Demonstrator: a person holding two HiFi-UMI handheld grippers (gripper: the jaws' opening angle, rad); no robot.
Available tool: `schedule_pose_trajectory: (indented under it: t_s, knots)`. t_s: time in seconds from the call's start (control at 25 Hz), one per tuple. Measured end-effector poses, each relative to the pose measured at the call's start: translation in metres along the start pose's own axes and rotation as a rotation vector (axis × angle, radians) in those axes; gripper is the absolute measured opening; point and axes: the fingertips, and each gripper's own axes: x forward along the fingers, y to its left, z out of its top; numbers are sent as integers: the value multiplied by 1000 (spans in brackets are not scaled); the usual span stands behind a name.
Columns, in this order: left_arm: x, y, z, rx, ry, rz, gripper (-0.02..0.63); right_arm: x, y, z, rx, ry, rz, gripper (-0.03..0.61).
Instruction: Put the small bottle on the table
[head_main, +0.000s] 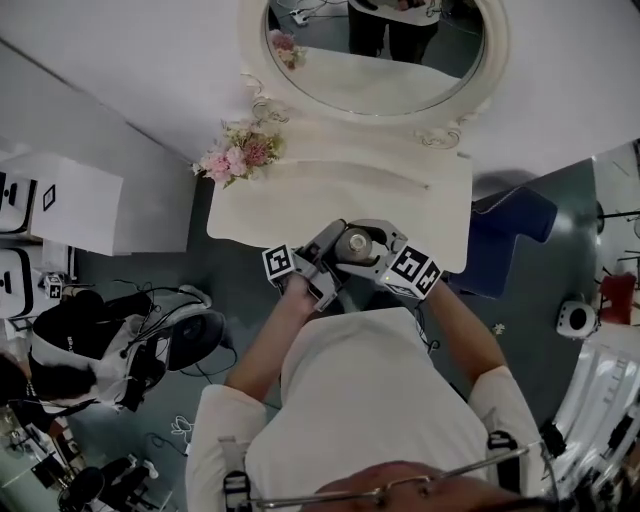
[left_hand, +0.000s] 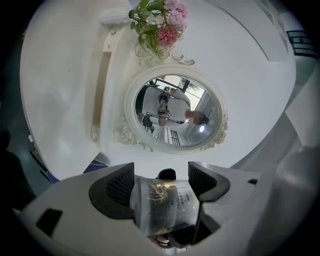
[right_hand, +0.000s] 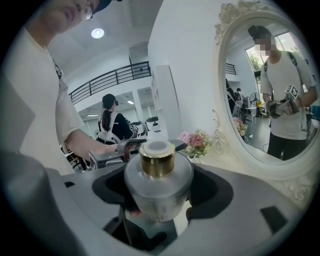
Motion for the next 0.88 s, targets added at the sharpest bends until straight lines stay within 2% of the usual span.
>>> schedule_pose_trajectory:
  t_s: [0.2,0.44,0.56,0.88]
  knots:
    - [0,3,12,-37,27,15,330,11,-13,-1,14,19,-46,345]
    - [5,11,29,-64,10,30,330,19,-32,-5,13,60,-48,345]
    - [12,12,55,-60,-14,40,330,34,-58,-3,11,82,-23,345]
    - [30,50,81,-37,-131,79,330,37,-127,-36,11,119,27,345]
